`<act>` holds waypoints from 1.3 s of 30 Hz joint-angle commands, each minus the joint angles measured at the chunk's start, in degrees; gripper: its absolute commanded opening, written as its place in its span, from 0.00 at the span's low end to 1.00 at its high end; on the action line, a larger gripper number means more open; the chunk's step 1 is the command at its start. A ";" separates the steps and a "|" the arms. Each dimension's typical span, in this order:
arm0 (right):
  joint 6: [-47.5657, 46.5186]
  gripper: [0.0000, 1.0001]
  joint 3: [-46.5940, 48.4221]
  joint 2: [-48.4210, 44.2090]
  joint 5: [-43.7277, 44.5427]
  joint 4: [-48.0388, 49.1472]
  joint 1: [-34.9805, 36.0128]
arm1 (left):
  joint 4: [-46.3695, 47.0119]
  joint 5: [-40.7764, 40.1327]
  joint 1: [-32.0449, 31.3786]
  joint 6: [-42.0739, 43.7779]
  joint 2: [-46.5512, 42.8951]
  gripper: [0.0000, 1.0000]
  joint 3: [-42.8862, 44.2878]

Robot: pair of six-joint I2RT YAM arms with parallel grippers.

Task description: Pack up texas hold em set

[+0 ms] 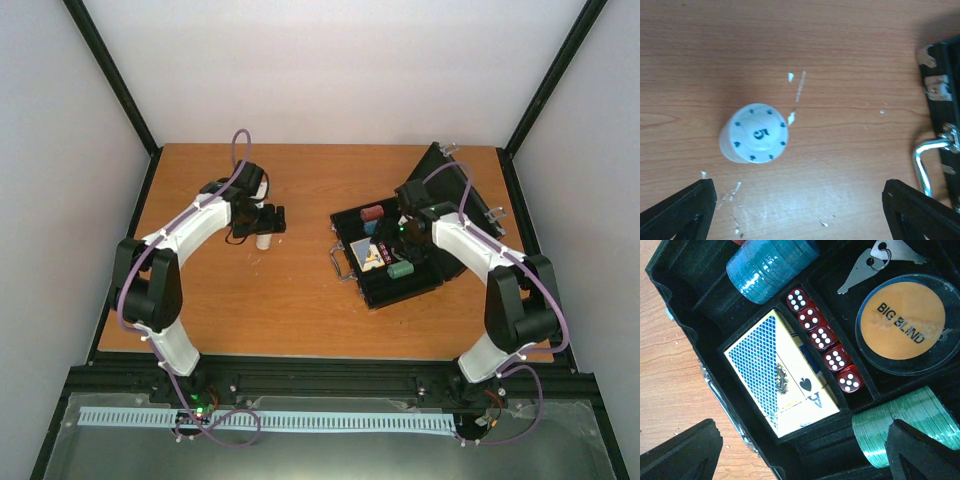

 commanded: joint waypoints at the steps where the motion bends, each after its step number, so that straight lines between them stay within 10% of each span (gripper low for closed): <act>1: -3.78 0.90 1.98 1.29 -0.81 -1.28 0.23 | -0.20 -7.01 0.49 0.90 2.38 0.93 -0.39; 14: -6.13 0.90 3.81 1.66 -1.02 -3.38 0.16 | 4.41 -11.77 0.51 1.37 8.93 0.90 0.50; 21: -7.86 0.90 3.46 0.76 -0.14 -5.14 0.21 | 6.57 -12.79 0.54 2.57 11.00 0.66 1.78; 30: -10.86 0.90 0.05 -1.03 -0.91 -6.14 0.22 | 6.72 -10.67 0.55 2.70 11.73 0.03 1.49; 39: -16.80 0.90 -1.10 -1.60 -9.17 -4.91 0.36 | 4.04 4.21 0.46 -3.20 1.07 0.01 -2.27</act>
